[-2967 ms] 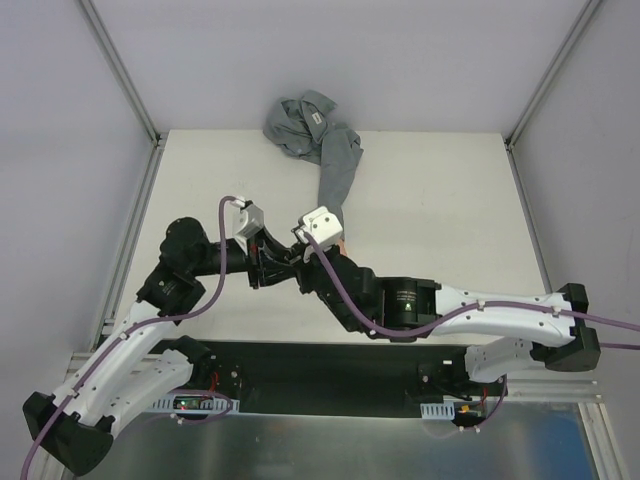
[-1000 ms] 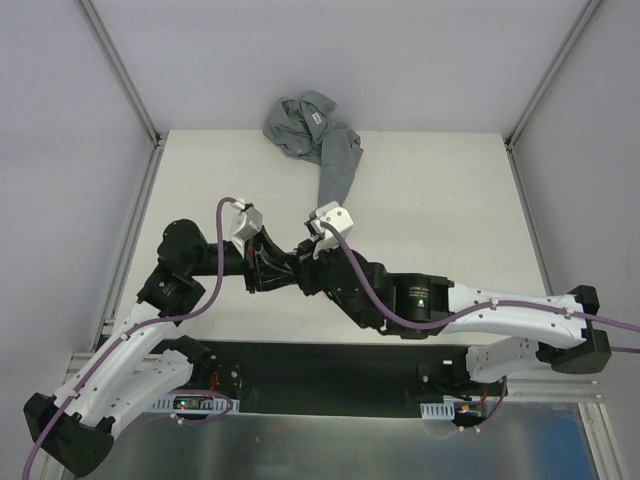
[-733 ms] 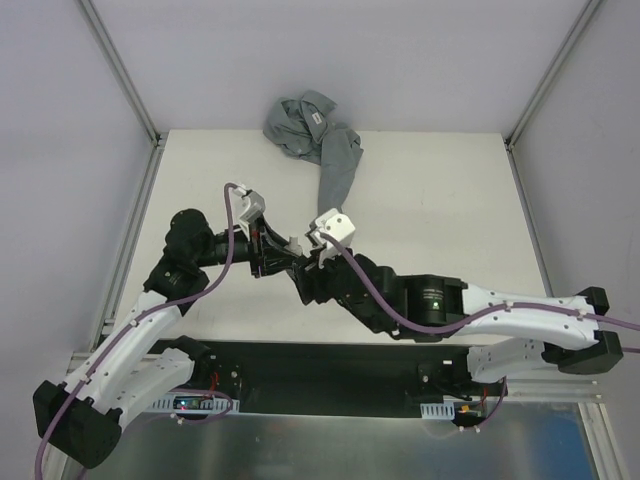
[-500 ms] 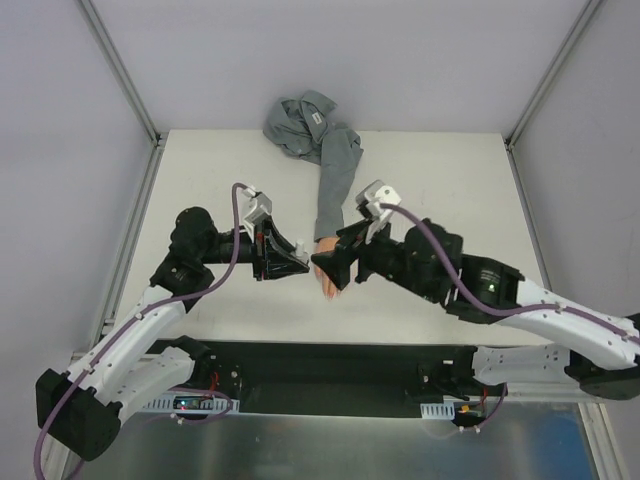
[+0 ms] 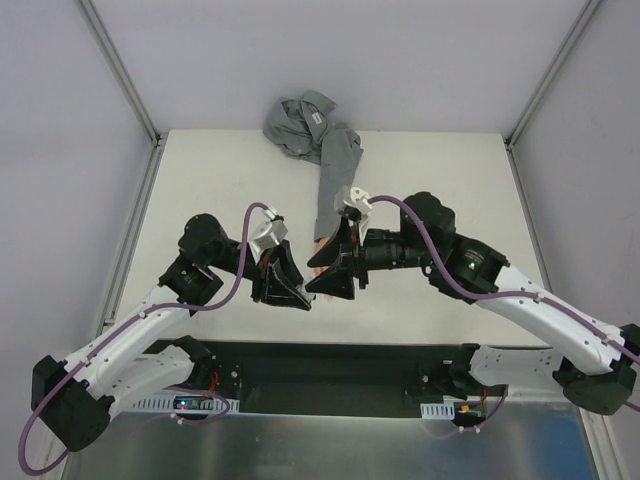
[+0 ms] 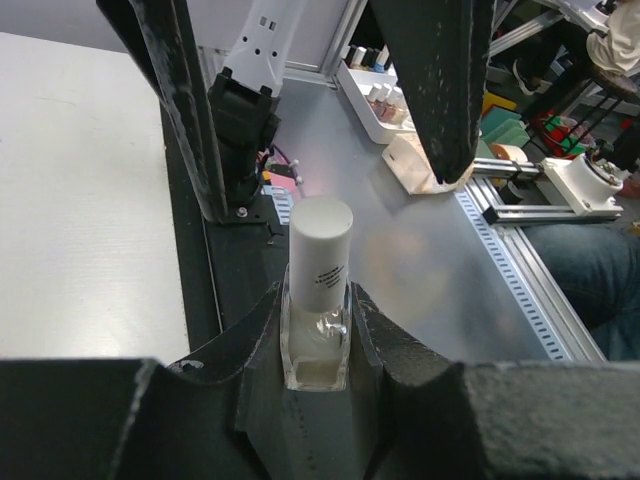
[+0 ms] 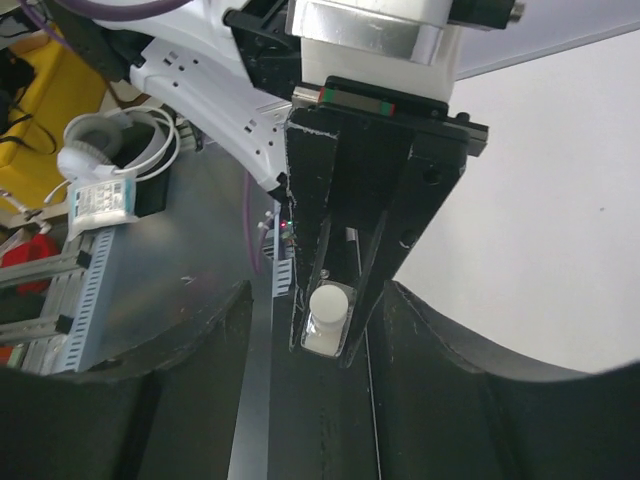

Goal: Paint the nails

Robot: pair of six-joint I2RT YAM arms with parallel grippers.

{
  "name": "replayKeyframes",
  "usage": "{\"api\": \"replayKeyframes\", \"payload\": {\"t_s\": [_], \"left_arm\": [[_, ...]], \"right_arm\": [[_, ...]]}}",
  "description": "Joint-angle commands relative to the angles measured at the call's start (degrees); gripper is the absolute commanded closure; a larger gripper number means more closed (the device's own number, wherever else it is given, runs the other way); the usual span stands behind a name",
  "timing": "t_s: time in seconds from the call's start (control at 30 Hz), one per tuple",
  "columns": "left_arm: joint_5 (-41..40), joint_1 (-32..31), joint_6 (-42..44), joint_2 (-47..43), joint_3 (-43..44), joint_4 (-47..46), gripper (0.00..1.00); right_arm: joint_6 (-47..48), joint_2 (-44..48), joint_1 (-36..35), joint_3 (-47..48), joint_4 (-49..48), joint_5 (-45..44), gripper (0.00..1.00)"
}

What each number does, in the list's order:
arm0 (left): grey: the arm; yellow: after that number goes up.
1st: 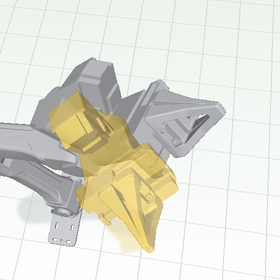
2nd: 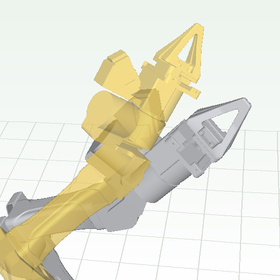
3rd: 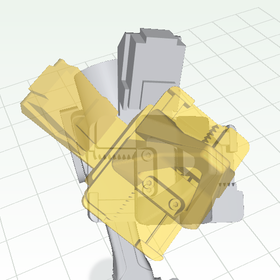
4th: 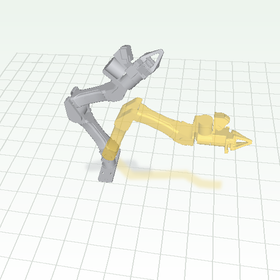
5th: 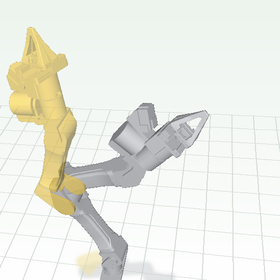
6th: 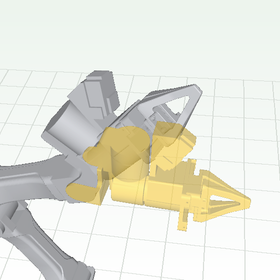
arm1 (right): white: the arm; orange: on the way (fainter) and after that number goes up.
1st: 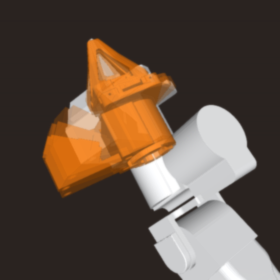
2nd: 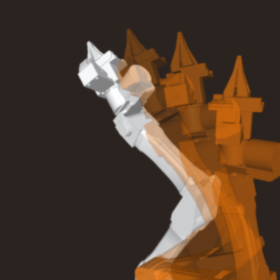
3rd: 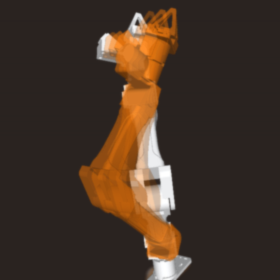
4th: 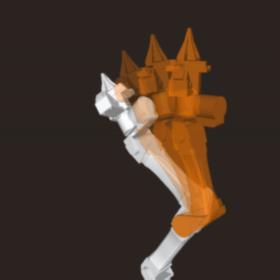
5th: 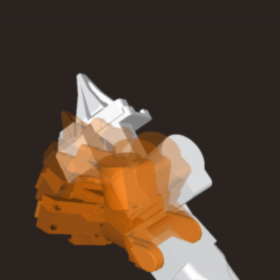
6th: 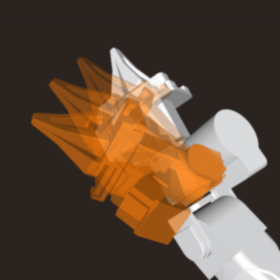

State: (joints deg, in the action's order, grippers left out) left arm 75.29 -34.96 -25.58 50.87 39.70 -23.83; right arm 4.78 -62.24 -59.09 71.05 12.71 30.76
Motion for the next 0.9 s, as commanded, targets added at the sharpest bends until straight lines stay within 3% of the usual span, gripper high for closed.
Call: {"api": "replayKeyframes", "payload": {"t_s": [0.0,0.47,0.53,0.73,0.87], "left_arm": [[4.17,-0.63,-0.43,-0.33,1.87,-4.73,1.00],[2.76,-0.64,-0.52,-1.30,1.61,-5.26,1.00],[2.41,-0.63,-0.52,-1.39,1.61,-5.26,1.00],[1.71,-0.64,-0.43,-1.74,1.52,-5.34,1.00],[-0.57,-0.37,-0.17,-2.27,1.43,-4.91,1.00]], "right_arm": [[-0.20,-1.39,0.91,0.76,-5.94,10.46,0.43],[-1.35,-3.24,0.91,-0.82,-8.14,11.08,0.62],[-1.44,-3.07,0.99,-1.26,-8.14,10.11,0.68],[-1.17,-2.27,0.73,-2.66,-7.96,7.65,0.70],[-1.87,-1.75,0.12,-2.93,-7.70,5.89,0.87]]}}
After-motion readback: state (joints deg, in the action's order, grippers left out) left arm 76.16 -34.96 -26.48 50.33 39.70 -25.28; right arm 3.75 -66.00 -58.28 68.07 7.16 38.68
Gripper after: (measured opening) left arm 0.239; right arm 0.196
